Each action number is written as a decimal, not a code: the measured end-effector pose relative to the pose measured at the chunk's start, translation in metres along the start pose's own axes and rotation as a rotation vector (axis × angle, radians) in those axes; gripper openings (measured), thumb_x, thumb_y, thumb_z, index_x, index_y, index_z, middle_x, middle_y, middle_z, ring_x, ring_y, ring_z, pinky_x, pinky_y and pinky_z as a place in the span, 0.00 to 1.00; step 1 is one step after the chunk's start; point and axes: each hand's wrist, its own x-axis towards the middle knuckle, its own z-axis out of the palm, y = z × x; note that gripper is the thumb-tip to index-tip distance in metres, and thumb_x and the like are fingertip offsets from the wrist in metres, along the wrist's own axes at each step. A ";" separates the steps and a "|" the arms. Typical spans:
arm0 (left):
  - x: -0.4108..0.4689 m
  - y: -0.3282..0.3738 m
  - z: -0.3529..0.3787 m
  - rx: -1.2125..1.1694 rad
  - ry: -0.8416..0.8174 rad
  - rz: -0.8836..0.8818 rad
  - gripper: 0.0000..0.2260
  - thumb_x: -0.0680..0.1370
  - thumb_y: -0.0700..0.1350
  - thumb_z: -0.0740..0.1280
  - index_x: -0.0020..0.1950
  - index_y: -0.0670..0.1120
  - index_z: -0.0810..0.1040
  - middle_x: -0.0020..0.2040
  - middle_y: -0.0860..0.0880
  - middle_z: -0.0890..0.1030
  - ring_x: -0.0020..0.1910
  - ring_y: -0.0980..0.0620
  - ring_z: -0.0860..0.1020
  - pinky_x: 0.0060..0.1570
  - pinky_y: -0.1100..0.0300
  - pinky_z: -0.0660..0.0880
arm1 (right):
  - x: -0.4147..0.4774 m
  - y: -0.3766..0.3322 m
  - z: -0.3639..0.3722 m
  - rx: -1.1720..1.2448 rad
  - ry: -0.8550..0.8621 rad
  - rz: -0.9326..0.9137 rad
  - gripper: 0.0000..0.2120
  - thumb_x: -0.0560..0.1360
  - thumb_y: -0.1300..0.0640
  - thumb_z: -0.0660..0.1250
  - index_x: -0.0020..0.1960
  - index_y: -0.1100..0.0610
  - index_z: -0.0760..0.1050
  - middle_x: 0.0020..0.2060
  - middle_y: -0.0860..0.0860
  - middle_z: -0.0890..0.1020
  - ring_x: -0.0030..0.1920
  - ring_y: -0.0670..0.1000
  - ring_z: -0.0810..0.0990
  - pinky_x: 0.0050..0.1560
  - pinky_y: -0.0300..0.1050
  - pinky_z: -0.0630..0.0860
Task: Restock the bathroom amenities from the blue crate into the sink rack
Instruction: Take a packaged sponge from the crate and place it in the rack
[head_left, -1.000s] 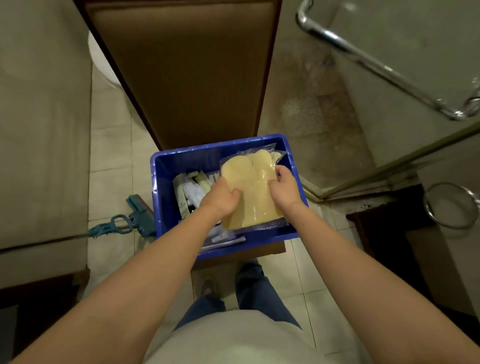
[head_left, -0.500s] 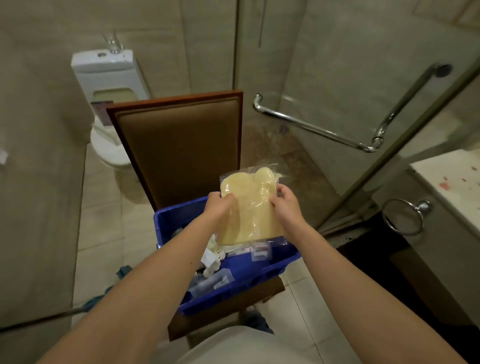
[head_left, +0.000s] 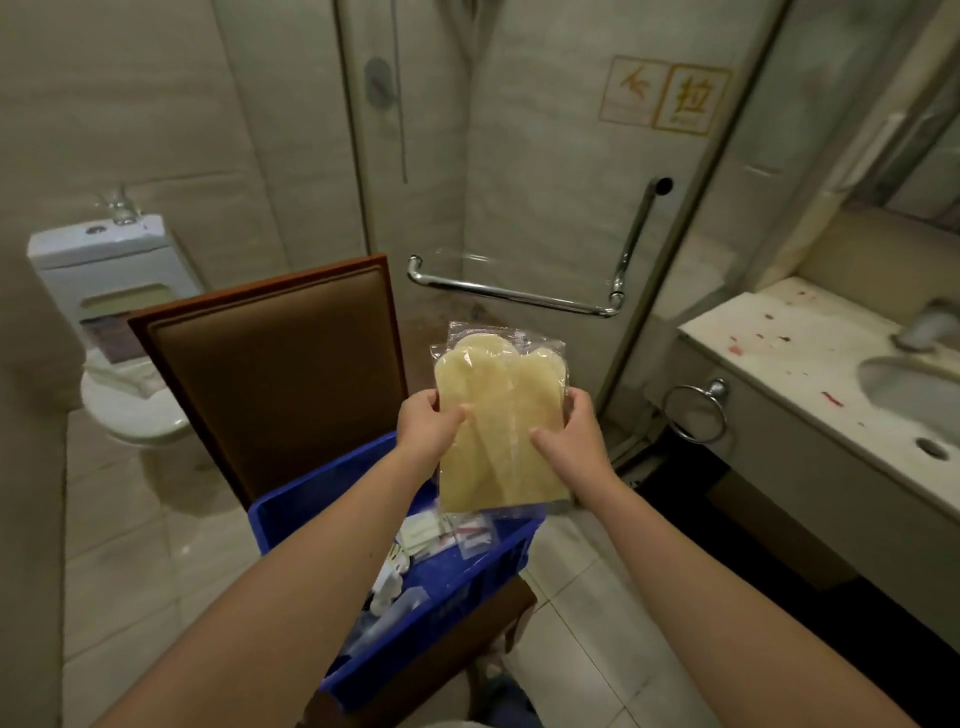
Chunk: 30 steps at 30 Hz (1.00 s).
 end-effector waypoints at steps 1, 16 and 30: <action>-0.002 0.001 0.005 0.002 -0.015 0.015 0.05 0.76 0.44 0.72 0.43 0.53 0.77 0.43 0.52 0.82 0.43 0.53 0.81 0.38 0.57 0.79 | -0.004 0.002 -0.008 -0.010 0.023 -0.018 0.36 0.72 0.59 0.70 0.74 0.48 0.57 0.60 0.43 0.71 0.47 0.39 0.74 0.38 0.32 0.70; -0.041 0.043 0.130 0.100 -0.196 0.213 0.06 0.75 0.48 0.72 0.48 0.48 0.78 0.45 0.51 0.82 0.44 0.54 0.80 0.43 0.57 0.78 | -0.035 0.043 -0.145 0.089 0.246 -0.123 0.35 0.70 0.63 0.72 0.69 0.40 0.62 0.54 0.39 0.76 0.50 0.38 0.79 0.44 0.33 0.76; -0.101 0.069 0.316 0.093 -0.325 0.241 0.16 0.71 0.54 0.75 0.45 0.45 0.75 0.40 0.51 0.79 0.36 0.56 0.76 0.35 0.62 0.73 | -0.024 0.106 -0.314 0.045 0.496 0.024 0.03 0.79 0.54 0.64 0.51 0.49 0.70 0.45 0.44 0.78 0.44 0.46 0.77 0.40 0.43 0.71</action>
